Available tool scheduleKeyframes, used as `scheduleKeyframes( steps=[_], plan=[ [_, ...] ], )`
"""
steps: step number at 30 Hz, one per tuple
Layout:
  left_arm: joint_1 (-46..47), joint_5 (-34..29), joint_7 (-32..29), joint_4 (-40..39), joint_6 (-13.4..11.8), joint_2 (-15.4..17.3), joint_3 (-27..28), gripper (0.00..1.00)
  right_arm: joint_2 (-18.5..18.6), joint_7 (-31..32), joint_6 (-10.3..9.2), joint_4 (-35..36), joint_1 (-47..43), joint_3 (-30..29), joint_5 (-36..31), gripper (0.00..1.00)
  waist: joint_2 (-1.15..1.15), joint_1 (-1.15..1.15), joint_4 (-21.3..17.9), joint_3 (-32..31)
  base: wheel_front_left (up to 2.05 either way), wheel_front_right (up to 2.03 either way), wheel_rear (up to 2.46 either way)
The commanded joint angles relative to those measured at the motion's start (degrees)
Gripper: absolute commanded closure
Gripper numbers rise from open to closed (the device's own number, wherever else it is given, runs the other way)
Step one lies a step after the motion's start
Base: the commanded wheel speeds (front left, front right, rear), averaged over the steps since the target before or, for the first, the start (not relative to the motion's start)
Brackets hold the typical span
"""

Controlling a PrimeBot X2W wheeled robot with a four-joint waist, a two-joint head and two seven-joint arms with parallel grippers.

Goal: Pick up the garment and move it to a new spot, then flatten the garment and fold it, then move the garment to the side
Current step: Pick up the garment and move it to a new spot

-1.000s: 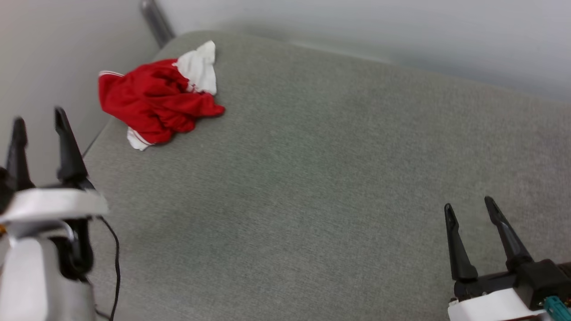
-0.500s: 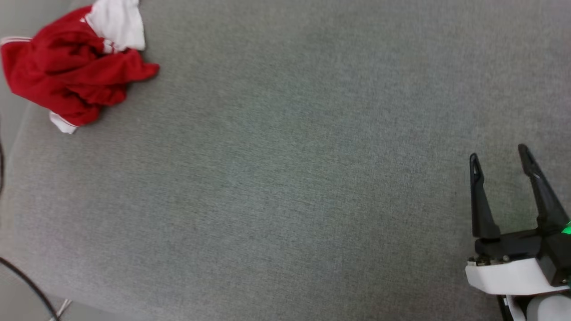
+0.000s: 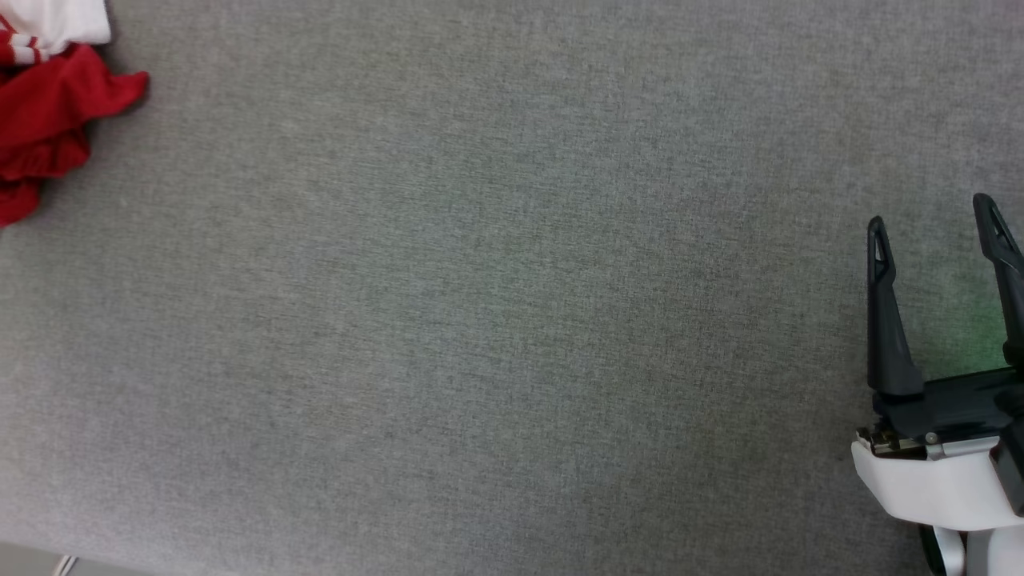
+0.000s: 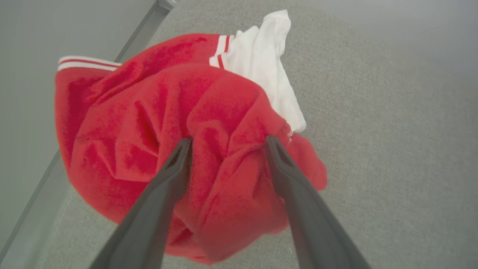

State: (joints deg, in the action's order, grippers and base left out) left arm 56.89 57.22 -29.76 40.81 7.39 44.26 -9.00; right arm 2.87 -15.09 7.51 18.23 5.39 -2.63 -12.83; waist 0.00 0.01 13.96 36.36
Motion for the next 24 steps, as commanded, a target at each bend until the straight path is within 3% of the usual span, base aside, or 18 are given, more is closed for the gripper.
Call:
scheduleKeyframes(
  steps=[1, 8, 12, 13, 14, 15, 24],
  plan=[
    [-0.6, 2.2, -2.4, -0.2, 0.0, 0.4, -1.1, 0.00, 0.1, -0.1, -0.04, 0.7, 0.7, 0.1, -0.4, 0.00, 0.00, -0.01, -0.7, 1.4, 0.00, 0.00, 0.00],
    [-3.6, 8.0, -11.1, -0.1, 0.0, 0.3, -7.6, 0.00, 0.8, -0.1, -0.04, 2.2, 0.5, 0.0, -1.5, 0.00, 0.00, -0.01, -0.8, 3.9, 0.00, 0.00, 0.00],
    [-5.2, 9.8, -11.3, 1.4, 0.0, -2.0, -10.3, 0.00, 0.8, -0.1, -0.03, 1.7, 0.7, 0.3, -1.9, 0.00, 0.00, -0.01, -0.7, 4.4, 0.00, 0.00, 0.00],
    [-5.5, 9.9, -11.1, 1.6, 0.0, -2.2, -11.1, 0.09, 0.8, -0.1, -0.03, 1.5, 0.8, 0.5, -1.9, 0.00, 0.00, -0.01, -0.8, 4.3, 0.00, 0.00, 0.00],
    [-5.5, 10.2, -10.8, 1.7, 0.0, -2.4, -11.7, 0.72, 0.7, -0.1, -0.03, 1.4, 0.9, 0.7, -2.0, 0.00, 0.00, -0.01, -0.8, 4.2, 0.00, 0.00, 0.00],
    [-5.4, 10.5, -10.2, 1.5, 0.0, -2.4, -12.1, 1.00, 0.7, -0.1, -0.03, 1.3, 1.0, 0.8, -1.9, 0.00, 0.00, -0.01, -0.8, 4.1, 0.00, 0.00, 0.00],
    [-1.3, 10.6, -4.8, -3.4, 0.0, 3.8, -15.3, 1.00, 0.4, -0.1, -0.04, -0.8, 1.1, 2.3, -0.4, 0.00, 0.00, -0.01, -0.7, -1.0, 0.00, 0.00, 0.00]
  ],
)
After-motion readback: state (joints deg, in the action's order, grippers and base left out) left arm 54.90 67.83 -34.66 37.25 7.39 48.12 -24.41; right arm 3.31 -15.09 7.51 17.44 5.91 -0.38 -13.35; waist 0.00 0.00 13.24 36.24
